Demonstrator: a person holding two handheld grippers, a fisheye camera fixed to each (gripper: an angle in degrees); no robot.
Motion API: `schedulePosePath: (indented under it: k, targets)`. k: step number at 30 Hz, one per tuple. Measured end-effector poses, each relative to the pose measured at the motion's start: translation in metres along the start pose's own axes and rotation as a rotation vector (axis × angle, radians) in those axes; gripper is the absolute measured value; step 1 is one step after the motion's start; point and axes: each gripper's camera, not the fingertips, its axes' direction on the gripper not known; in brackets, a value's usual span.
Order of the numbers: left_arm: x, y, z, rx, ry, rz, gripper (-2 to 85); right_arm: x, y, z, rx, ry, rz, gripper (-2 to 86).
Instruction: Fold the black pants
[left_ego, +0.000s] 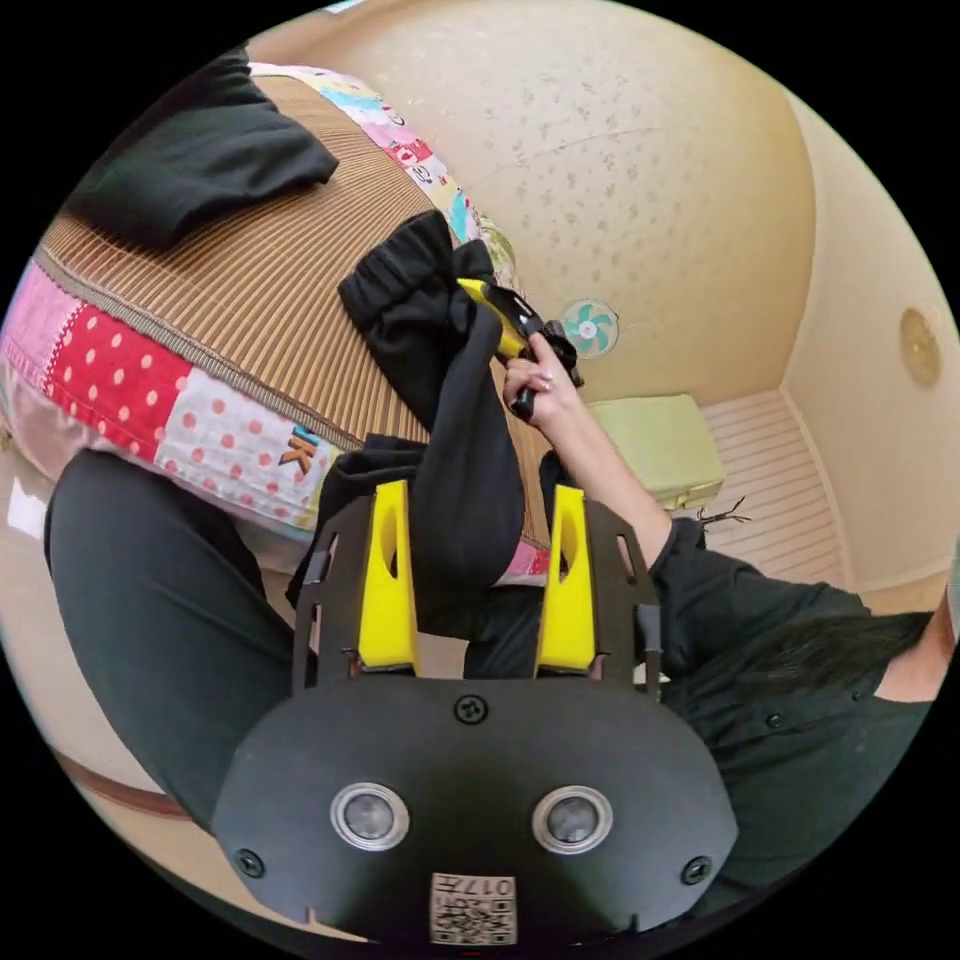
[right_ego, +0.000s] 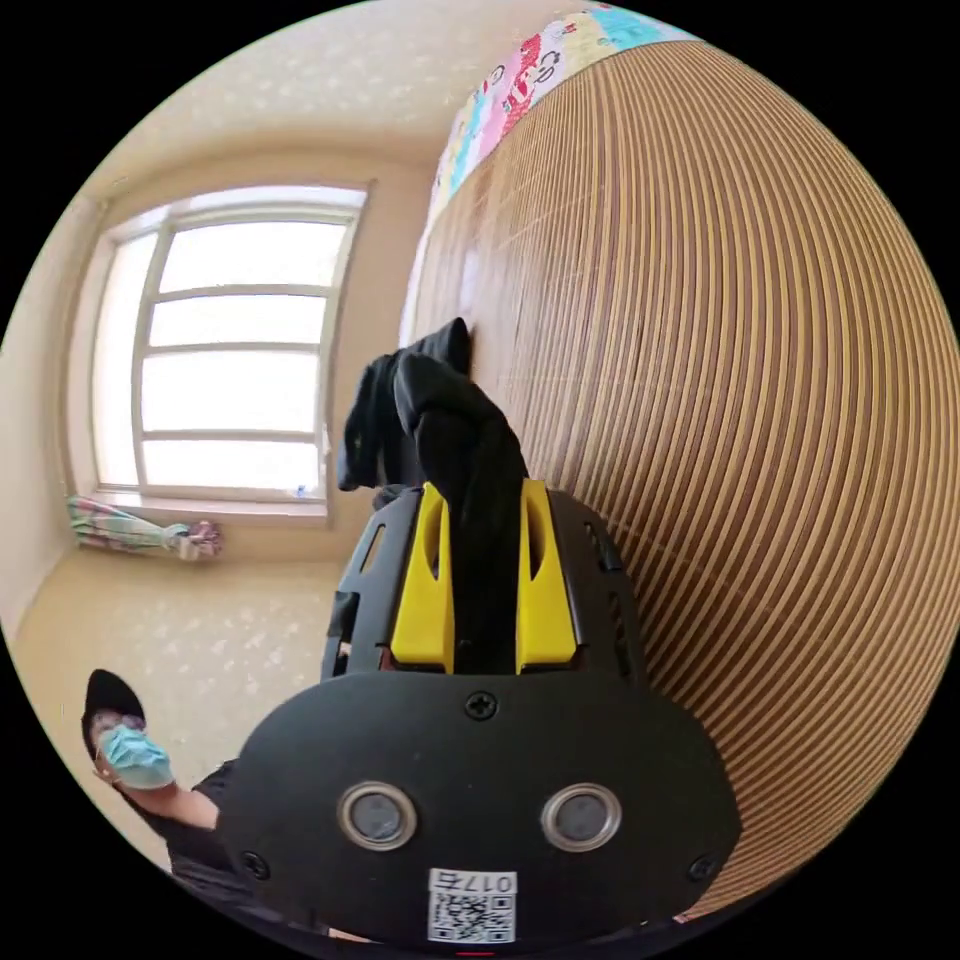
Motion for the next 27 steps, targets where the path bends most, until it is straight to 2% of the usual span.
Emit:
schedulePosePath:
  k: [3,6,8,10,11,12,13,15,17,21,23,25,27]
  targets:
    - [-0.012,-0.037,0.009,0.054,0.085,-0.033,21.0,-0.009,0.056,-0.038,-0.046,-0.305,-0.069,10.0]
    - [-0.016,-0.059,0.039,0.019,0.151,-0.064,23.3,-0.028,0.116,-0.055,-0.15,-0.475,-0.111,9.4]
    - [-0.013,-0.055,0.058,0.002,0.338,-0.036,23.3,-0.043,0.152,-0.064,-0.201,-0.55,-0.158,9.1]
    - [-0.003,-0.042,0.061,0.006,0.447,0.0,19.7,-0.053,0.184,-0.087,-0.16,-0.648,-0.192,8.8]
    - [0.003,-0.029,0.054,0.044,0.507,0.02,10.1,-0.062,0.202,-0.106,-0.142,-0.722,-0.231,8.6]
    - [0.009,-0.024,0.05,0.055,0.554,0.052,5.3,-0.074,0.221,-0.131,-0.094,-0.794,-0.301,8.4]
    - [0.023,-0.016,0.039,0.064,0.606,0.122,5.0,-0.081,0.23,-0.145,-0.066,-0.833,-0.34,8.3]
    - [0.052,-0.006,0.006,0.113,0.599,0.247,4.6,-0.115,0.263,-0.212,0.098,-0.91,-0.494,7.9]
    - [0.099,-0.002,-0.047,0.187,0.602,0.417,4.1,-0.149,0.283,-0.263,0.201,-0.87,-0.603,7.5]
    - [0.221,0.0,-0.098,0.27,0.424,0.731,4.0,-0.281,0.304,-0.314,0.22,-0.527,-0.832,6.6]
    - [0.29,-0.016,-0.11,0.346,0.308,0.825,4.0,-0.329,0.295,-0.323,0.281,-0.421,-0.821,6.5]
    - [0.331,-0.057,-0.097,0.334,0.225,0.864,4.0,-0.365,0.269,-0.335,0.399,-0.274,-0.798,6.5]
    - [0.367,-0.129,-0.059,0.307,0.091,0.846,4.3,-0.406,0.189,-0.352,0.61,0.025,-0.743,6.9]
